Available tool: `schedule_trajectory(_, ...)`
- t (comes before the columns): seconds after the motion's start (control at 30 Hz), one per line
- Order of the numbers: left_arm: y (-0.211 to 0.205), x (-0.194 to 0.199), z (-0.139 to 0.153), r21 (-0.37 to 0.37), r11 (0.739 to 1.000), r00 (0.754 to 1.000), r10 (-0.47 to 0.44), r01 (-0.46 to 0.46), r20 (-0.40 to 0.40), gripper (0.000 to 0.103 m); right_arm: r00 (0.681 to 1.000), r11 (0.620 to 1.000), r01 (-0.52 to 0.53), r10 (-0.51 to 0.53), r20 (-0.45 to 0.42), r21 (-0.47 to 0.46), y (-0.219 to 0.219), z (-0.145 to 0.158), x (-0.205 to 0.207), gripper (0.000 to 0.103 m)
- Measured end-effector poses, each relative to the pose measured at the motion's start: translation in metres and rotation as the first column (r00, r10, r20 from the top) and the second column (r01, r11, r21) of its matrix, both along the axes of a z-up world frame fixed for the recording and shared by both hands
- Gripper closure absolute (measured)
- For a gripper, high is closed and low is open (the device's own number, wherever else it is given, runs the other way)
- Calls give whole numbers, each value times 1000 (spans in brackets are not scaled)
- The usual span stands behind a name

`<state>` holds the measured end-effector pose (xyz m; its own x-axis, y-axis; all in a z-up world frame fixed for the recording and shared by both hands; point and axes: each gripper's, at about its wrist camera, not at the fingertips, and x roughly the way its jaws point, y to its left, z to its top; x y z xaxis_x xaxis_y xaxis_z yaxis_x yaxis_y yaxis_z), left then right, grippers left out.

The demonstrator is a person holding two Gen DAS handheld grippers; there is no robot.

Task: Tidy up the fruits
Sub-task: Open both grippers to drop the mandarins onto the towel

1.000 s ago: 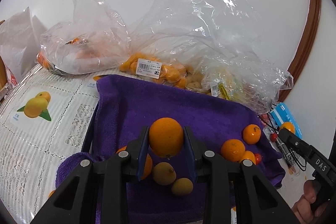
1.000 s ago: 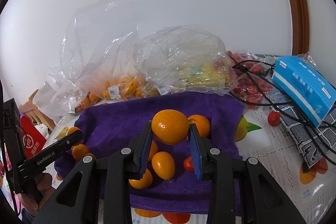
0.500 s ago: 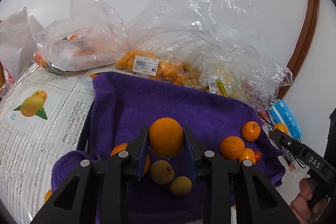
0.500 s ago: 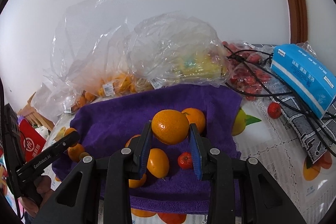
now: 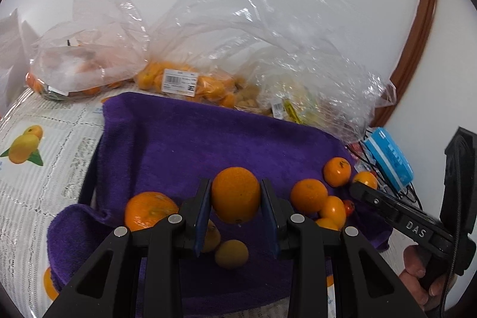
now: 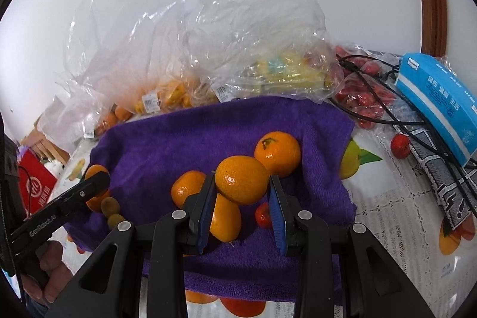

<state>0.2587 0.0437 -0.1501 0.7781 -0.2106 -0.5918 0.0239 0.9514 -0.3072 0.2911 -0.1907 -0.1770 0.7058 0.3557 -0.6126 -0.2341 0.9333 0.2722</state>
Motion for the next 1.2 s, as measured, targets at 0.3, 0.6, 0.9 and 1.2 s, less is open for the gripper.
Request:
schedule_trajectory(0.3, -12, 6, -12, 27, 998, 997, -56, 57, -52, 72, 999, 1000, 19, -20, -44, -25, 1, -11, 7, 68)
schedule_trajectory(0.6, -13, 7, -17, 34, 998, 996, -55, 58, -65, 72, 998, 997, 44, -46, -46, -61, 1, -14, 10, 68)
schedule_trajectory(0.9, -13, 7, -18, 33, 998, 996, -58, 60, -65, 72, 999, 993, 33, -38, -38, -114, 10, -13, 7, 68)
schedule_trajectory(1.2, -14, 4, -17, 44, 997, 997, -57, 59, -59, 61, 999, 992, 19, -22, -26, -124, 13, -8, 3, 67)
